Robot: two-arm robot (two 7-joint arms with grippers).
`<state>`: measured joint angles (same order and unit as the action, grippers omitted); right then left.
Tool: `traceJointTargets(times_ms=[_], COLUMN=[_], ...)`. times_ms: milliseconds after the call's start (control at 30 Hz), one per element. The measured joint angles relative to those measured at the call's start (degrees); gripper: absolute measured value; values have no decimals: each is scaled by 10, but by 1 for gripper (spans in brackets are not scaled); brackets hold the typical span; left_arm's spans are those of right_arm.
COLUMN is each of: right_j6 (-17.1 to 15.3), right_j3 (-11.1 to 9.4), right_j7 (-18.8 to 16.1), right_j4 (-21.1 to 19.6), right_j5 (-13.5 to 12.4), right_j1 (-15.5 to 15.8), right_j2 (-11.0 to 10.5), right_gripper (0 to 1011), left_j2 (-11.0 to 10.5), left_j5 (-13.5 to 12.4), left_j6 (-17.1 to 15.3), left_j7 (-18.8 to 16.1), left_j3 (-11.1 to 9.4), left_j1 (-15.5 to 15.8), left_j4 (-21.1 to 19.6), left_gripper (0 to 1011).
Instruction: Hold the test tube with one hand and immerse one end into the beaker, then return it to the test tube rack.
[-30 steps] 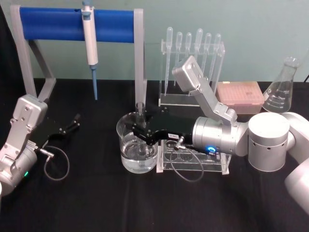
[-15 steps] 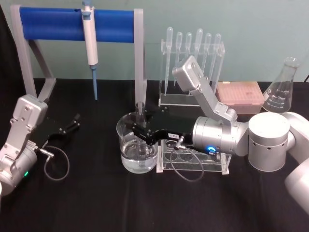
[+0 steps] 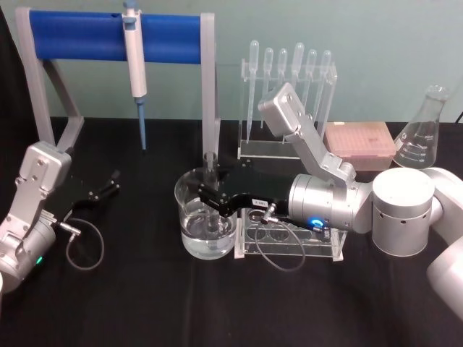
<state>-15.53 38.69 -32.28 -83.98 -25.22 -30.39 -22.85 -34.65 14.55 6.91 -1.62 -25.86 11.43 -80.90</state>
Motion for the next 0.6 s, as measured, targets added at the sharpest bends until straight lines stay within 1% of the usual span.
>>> traceJointTargets(times_ms=[600], right_j6=[0], right_j3=[0], right_j7=[0], right_j4=[0], right_j5=[0], right_j1=[0], right_j2=[0], right_gripper=[224], left_j2=[0], left_j5=[0], left_j6=[0], left_j7=[0], left_j3=[0], left_j1=[0], left_j4=[0], left_gripper=[1000])
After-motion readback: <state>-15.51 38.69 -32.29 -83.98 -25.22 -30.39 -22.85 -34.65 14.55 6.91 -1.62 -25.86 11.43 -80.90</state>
